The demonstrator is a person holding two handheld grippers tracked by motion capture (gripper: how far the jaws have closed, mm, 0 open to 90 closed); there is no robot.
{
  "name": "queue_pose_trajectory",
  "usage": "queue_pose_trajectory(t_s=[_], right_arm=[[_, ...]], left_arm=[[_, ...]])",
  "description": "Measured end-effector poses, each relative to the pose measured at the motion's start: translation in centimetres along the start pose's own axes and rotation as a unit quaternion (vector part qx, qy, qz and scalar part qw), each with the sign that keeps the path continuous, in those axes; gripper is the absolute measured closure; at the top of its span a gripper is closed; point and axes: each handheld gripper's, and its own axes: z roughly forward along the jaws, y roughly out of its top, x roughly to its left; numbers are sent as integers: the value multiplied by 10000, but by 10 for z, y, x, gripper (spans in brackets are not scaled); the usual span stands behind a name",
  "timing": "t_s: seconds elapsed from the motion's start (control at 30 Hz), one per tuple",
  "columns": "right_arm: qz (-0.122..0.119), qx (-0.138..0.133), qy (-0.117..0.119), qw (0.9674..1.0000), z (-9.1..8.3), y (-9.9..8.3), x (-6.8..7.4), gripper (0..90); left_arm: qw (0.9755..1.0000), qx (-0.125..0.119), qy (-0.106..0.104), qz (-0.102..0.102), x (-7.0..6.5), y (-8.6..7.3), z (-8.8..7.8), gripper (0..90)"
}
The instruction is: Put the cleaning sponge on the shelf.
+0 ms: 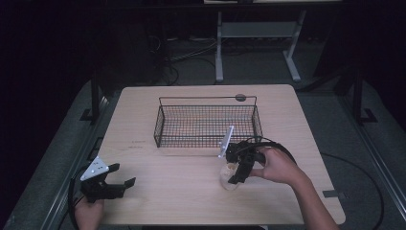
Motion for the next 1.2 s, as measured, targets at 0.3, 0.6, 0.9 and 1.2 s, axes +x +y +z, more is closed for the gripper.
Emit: queue_pose_trajectory(t_s=[0.3, 0.6, 0.9, 1.2], right_arm=[[-134, 14, -15, 9999, -16, 22, -7, 292], [-91, -29, -42, 9999, -34, 38, -26, 292], [75, -92, -3, 9999, -40, 46, -48, 292], [133, -79, -98, 9998, -52, 56, -63, 292]], left_arm=[[10000, -12, 5, 14, 0, 0, -1, 137], [10000, -7, 0, 31, -1, 0, 0, 137], [10000, -10, 12, 8, 0, -1, -2, 137], [10000, -3, 13, 29, 0, 0, -2, 137]])
